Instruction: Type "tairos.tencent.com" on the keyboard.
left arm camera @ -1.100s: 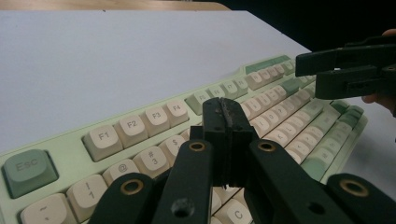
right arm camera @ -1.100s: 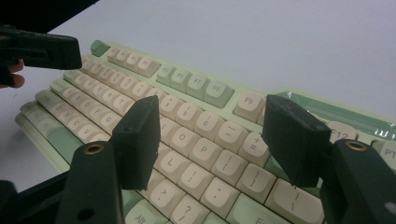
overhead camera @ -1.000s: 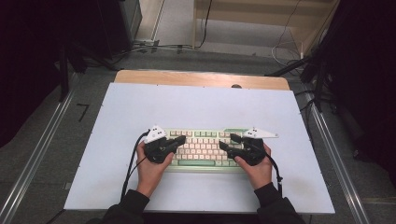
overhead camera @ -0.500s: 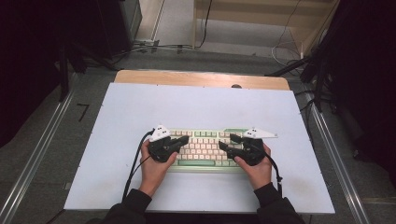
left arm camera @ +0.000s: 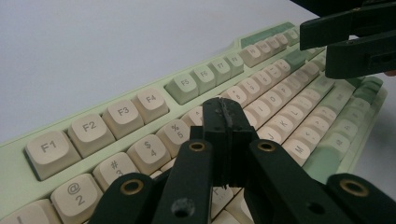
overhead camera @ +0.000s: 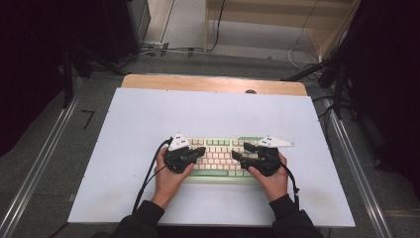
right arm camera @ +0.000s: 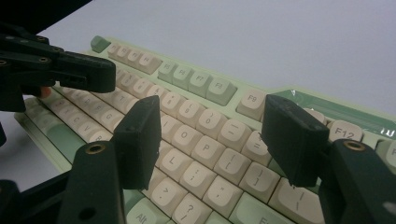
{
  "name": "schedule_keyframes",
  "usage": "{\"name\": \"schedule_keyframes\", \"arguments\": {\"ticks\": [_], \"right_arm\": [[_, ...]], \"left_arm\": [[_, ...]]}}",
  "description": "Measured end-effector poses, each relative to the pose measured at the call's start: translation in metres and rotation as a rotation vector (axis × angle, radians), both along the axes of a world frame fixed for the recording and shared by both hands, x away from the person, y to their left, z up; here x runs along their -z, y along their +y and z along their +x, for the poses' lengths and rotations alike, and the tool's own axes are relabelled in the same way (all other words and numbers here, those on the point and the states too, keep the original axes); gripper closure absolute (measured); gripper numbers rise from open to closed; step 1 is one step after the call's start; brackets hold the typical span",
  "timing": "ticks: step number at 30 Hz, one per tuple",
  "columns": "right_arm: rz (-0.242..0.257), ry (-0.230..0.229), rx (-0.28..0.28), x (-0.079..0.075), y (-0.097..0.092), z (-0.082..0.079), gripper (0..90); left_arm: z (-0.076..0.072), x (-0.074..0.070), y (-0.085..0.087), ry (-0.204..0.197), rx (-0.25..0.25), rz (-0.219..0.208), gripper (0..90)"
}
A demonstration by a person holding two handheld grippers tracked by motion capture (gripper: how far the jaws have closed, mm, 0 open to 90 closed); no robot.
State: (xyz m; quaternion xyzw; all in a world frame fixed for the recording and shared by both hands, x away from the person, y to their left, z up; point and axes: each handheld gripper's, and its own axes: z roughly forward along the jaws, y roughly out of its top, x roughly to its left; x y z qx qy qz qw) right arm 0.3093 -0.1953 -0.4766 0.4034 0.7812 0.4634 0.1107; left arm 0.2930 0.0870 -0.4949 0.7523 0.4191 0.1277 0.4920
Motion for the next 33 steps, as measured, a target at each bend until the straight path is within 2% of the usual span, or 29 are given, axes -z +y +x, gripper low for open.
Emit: {"name": "schedule_keyframes", "arguments": {"ticks": [11,33], "right_arm": [[-0.004,-0.001,-0.007,0.0004,0.0006,0.0001,36.2],[-0.003,0.002,-0.008,0.0006,0.0006,-0.0001,36.3]], "left_arm": [[0.0031,0.002,-0.0021,0.033,-0.002,0.036,90.0],[0.0044,0.002,-0.003,0.049,-0.001,0.05,90.0]]}}
